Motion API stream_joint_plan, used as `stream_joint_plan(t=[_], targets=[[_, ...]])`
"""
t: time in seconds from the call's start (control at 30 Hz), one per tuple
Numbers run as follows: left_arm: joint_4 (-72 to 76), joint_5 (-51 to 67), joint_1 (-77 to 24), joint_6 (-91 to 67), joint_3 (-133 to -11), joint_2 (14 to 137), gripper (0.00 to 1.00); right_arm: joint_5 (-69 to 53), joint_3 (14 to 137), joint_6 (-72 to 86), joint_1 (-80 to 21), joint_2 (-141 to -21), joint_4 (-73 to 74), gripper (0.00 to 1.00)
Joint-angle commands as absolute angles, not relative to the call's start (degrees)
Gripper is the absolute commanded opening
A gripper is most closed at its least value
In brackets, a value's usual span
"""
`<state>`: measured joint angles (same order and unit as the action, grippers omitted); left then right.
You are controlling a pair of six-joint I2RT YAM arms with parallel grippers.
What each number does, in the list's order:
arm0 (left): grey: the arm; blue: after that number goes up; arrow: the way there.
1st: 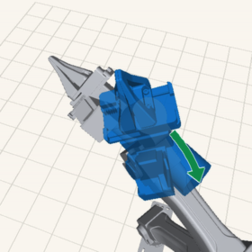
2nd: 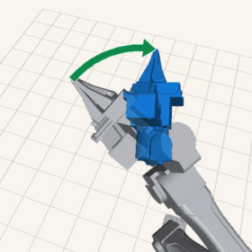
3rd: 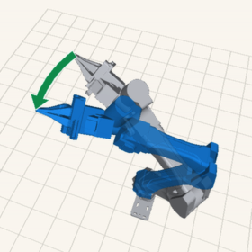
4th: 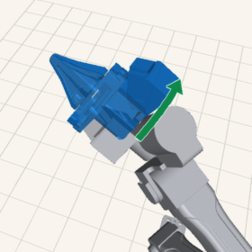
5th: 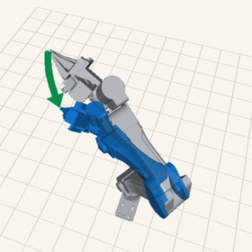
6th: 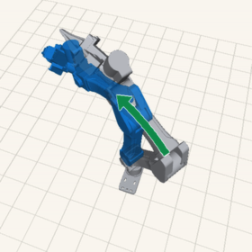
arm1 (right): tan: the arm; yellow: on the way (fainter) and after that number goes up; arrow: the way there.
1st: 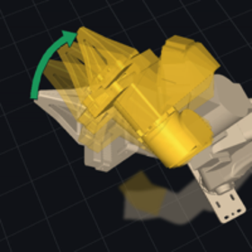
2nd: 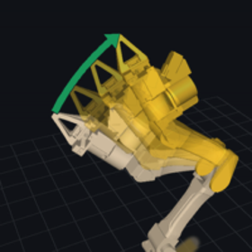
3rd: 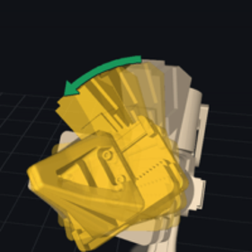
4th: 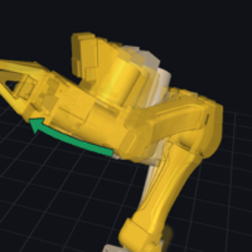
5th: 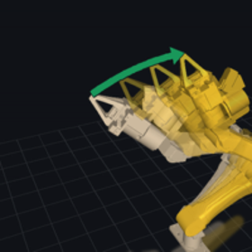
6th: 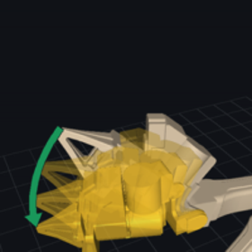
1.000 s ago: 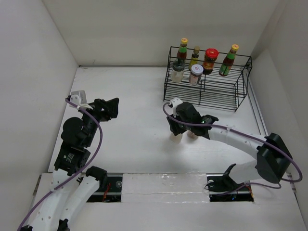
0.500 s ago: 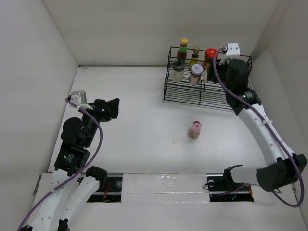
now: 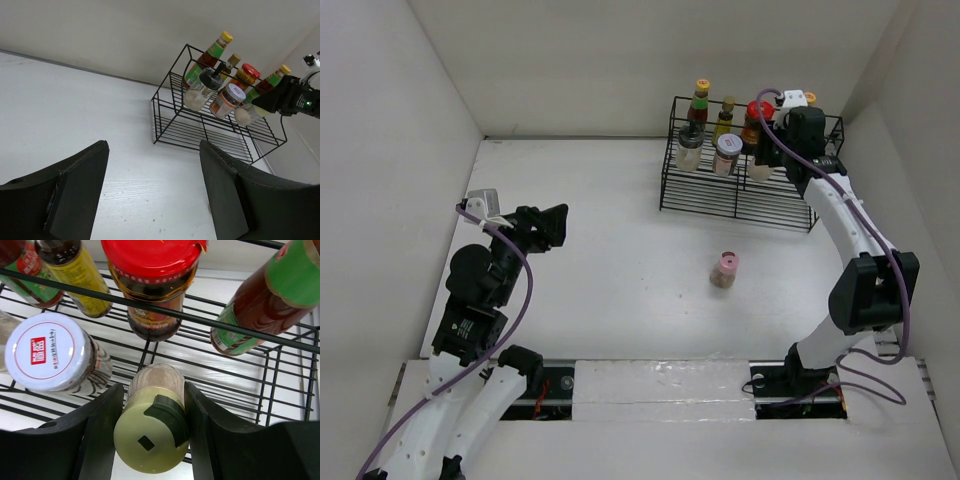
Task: Organize the condiment bottles
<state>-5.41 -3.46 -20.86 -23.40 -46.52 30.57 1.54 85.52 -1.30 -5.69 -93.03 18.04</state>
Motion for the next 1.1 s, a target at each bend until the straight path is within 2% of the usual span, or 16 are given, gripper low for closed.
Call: stream_joint_plan(t=[0.0,0.07,0.1,0.13,0.27,0.43,0.57,0.6,0.7,0.77,0.87,0.97,1.07], targets=[[-2.64,-3.34,-20.57,-22.76,-47.02,30.67,0.69,-0.70,86.40,-1.58,-5.71,-91.75,15.29,0.45],[-2.64,-2.82,-20.57,-22.76,-47.02,30.67,0.69,-0.70,85.87,-0.97,-5.71,-92.55,14.50,0.54],[-2.64,-2.81,-20.57,-22.76,-47.02,30.67,0.69,-0.70,85.87,-0.97,-5.71,-93.33,14.50,0.67],[-2.64,-2.81,-20.57,-22.76,-47.02,30.67,0.69,-0.70,85.87,-0.97,-5.71,-93.34,14.50,0.73],[-2.64,-2.81,-20.57,-22.76,-47.02,30.67,0.69,-0.70,85.87,-0.26,-5.71,-91.59,13.80,0.87],[-2.64,-2.81,-20.57,-22.76,-47.02,30.15,0.69,5.17,84.30,1.49,-8.25,-84.74,13.02,0.90],[-2.64,-2.81,-20.57,-22.76,-47.02,30.15,0.70,10.45,70.18,4.39,-14.47,-71.92,3.63,0.88],[-2.64,-2.81,-20.57,-22.76,-47.02,30.15,0.70,11.85,61.61,5.87,-16.07,-66.41,0.73,0.88],[-2.64,-2.81,-20.57,-22.76,-47.02,30.15,0.70,13.97,48.40,8.08,-21.07,-59.79,-5.62,0.86],[-2.64,-2.29,-20.57,-22.76,-47.02,30.76,0.70,14.59,44.05,9.23,-23.19,-55.30,-4.67,0.86],[-2.03,-1.49,-20.57,-22.76,-47.02,30.76,0.70,14.59,41.05,10.54,-26.62,-52.65,4.52,0.92],[-2.02,-0.97,-20.57,-22.76,-47.54,31.90,0.70,13.54,39.29,12.56,-29.87,-53.17,10.79,0.98],[-2.02,-0.44,-20.57,-22.76,-47.55,32.43,0.70,12.04,38.06,14.23,-32.34,-55.79,12.74,0.99]])
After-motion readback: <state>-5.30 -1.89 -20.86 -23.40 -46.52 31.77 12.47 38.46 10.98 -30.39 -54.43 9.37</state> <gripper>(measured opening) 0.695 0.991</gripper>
